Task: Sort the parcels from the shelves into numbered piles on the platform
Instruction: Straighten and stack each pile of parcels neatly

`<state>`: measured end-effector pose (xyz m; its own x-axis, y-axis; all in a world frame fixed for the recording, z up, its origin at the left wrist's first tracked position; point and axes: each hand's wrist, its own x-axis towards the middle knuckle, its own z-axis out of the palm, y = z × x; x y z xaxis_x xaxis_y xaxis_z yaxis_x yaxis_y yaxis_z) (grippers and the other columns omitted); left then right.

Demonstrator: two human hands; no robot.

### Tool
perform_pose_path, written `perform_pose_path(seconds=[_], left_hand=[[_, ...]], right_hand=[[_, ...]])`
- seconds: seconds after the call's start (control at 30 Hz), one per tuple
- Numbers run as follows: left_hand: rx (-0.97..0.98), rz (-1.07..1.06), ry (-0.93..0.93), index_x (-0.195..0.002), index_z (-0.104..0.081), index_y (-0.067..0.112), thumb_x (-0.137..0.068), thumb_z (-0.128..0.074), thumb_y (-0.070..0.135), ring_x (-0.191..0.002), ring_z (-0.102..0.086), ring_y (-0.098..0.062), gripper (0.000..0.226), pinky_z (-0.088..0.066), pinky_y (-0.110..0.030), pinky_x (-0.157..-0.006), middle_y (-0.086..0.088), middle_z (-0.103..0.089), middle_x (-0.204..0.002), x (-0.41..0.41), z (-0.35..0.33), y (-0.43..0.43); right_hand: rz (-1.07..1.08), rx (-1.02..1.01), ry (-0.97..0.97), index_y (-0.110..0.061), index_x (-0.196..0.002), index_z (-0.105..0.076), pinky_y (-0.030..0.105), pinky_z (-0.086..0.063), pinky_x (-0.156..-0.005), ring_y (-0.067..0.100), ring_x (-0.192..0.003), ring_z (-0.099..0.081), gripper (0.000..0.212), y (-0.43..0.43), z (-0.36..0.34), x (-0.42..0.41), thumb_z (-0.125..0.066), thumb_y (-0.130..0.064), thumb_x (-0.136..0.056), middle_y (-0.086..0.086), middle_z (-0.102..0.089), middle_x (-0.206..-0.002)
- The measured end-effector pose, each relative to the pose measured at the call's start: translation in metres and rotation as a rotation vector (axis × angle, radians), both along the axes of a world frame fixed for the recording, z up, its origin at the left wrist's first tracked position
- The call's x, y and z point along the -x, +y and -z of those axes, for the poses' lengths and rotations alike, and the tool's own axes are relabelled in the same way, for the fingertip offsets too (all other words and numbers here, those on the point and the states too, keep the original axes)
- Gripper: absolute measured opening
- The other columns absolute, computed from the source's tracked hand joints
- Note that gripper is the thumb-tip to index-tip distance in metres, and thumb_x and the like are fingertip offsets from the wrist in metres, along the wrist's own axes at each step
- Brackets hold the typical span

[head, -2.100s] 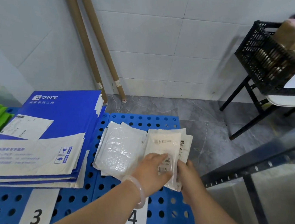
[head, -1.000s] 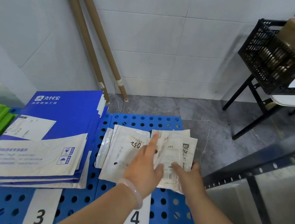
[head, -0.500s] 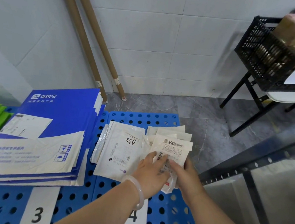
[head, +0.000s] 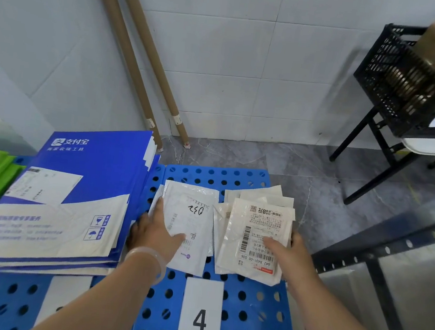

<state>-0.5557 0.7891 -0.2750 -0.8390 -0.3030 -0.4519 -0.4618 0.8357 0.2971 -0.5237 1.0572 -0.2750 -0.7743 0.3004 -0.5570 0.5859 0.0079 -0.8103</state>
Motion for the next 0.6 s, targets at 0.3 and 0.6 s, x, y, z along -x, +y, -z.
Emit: perform_pose_path(seconds=[0.3,0.6], left_hand=[[-0.223,-0.186,0.038,-0.150,0.004,0.039,-0.079,-0.070,0.047,-0.135,-0.033,-0.031,0.103,-0.034,-0.051,-0.109,-0.007,-0.030,-0.149,0.011,0.013,-0.007],[-0.226,-0.168,0.048,-0.149,0.011,0.039,-0.079,-0.070,0.043,-0.121,-0.049,-0.030,0.107,-0.045,-0.050,-0.098,-0.006,-0.040,-0.141,0.024,0.012,-0.003]], right_hand=[[-0.110,-0.057,-0.070,-0.022,-0.120,-0.054,0.034,-0.056,-0.068,0.016,-0.089,-0.068,0.041,-0.008,0.004,0.025,-0.071,-0.024,-0.083,-0.003,-0.069,-0.105],[-0.275,-0.105,-0.013,-0.034,-0.105,-0.054,0.017,-0.046,-0.064,0.002,-0.086,-0.061,0.022,-0.029,0.000,0.037,-0.065,-0.023,-0.090,-0.011,-0.066,-0.103]])
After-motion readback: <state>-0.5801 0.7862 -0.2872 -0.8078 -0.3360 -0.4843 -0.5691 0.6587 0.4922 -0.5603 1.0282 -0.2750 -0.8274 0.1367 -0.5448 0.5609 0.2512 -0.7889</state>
